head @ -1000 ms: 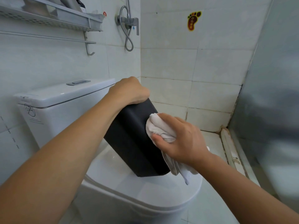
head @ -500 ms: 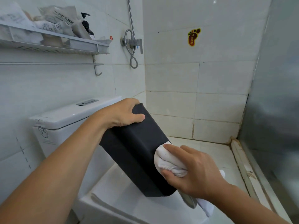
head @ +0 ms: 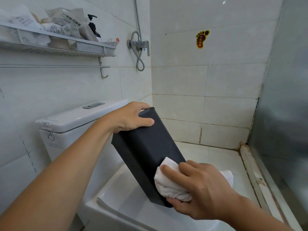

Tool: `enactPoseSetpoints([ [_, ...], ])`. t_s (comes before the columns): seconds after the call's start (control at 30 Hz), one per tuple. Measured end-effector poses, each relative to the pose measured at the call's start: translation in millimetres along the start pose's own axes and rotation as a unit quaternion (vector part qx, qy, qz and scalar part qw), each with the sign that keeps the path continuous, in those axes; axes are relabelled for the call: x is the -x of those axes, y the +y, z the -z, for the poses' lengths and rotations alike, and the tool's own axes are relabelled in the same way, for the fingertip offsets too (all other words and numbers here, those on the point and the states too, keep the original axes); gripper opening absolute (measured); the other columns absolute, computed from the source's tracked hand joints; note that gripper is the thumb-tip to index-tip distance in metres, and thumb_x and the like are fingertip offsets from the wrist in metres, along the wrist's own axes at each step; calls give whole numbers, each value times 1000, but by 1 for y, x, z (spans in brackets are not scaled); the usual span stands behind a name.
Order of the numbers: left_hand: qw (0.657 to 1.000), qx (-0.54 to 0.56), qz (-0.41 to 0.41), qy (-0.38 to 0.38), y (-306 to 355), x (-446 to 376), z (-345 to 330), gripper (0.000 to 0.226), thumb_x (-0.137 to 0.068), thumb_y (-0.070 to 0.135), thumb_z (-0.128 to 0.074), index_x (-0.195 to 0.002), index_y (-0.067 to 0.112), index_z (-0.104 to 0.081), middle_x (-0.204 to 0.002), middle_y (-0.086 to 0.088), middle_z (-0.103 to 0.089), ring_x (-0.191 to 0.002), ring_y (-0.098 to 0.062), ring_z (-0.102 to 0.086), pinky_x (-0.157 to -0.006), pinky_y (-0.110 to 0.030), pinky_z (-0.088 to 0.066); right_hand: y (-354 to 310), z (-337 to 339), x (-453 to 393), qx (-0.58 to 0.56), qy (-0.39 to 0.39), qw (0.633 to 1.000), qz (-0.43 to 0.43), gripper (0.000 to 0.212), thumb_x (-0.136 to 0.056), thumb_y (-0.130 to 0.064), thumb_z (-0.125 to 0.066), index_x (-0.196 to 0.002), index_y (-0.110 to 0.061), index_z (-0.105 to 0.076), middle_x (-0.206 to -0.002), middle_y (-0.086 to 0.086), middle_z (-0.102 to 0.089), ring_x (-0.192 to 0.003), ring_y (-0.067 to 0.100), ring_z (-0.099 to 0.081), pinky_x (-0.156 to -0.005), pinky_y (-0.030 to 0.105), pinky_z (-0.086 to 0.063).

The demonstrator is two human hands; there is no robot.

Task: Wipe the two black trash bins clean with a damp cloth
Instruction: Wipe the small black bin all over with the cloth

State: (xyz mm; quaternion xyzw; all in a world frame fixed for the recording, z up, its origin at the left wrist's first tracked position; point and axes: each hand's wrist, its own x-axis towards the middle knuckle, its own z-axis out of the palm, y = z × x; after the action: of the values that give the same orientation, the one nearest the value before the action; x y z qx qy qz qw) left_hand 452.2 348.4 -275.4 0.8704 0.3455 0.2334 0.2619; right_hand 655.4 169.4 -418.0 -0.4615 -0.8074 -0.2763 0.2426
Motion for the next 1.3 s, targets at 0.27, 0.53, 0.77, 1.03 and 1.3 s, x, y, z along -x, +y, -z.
enactPoseSetpoints([
  [0.27,1000,-10,-25,-8,16,0,-12,16,-90,25,-72,-103,16,-74,-98,-9,-76,-96,-31,-72,-92,-52,-58,20,4,-38,-49,68,967,-239,56,-83,-70,-54,-131,-41,-56,-85,-11,-61,-69,18,-60,-54,35,-52],
  [0.53,998,-1,48,41,-9,-11,-2,36,-80,31,-70,-105,5,-74,-104,-19,-75,-101,-38,-72,-95,-55,-57,13,-8,-2,-105,-1,973,-205,55,-84,-64,-61,-134,-43,-55,-87,-11,-63,-72,16,-59,-59,35,-53],
  [0.77,998,13,51,47,-19,-15,0,30,-86,23,-71,-107,2,-72,-109,-23,-72,-89,-29,-73,-82,-42,-58,12,-12,2,-12,7,999,-49,59,-83,-61,-66,-133,-31,-59,-79,-8,-53,-62,18,-49,-45,30,-42],
  [1.03,1000,5,-8,25,0,-6,-8,17,-90,21,-70,-104,11,-74,-100,-15,-76,-98,-34,-72,-90,-52,-59,7,-4,-41,-43,61,969,-235,52,-83,-66,-56,-128,-40,-59,-75,-8,-55,-61,16,-54,-49,30,-45],
  [1.3,996,33,63,62,-19,-6,2,13,-92,17,-71,-102,13,-79,-98,-7,-80,-96,-27,-76,-88,-40,-62,3,-6,-9,-24,-24,999,-25,59,-85,-61,-66,-135,-30,-58,-80,-9,-50,-63,15,-44,-48,28,-36],
])
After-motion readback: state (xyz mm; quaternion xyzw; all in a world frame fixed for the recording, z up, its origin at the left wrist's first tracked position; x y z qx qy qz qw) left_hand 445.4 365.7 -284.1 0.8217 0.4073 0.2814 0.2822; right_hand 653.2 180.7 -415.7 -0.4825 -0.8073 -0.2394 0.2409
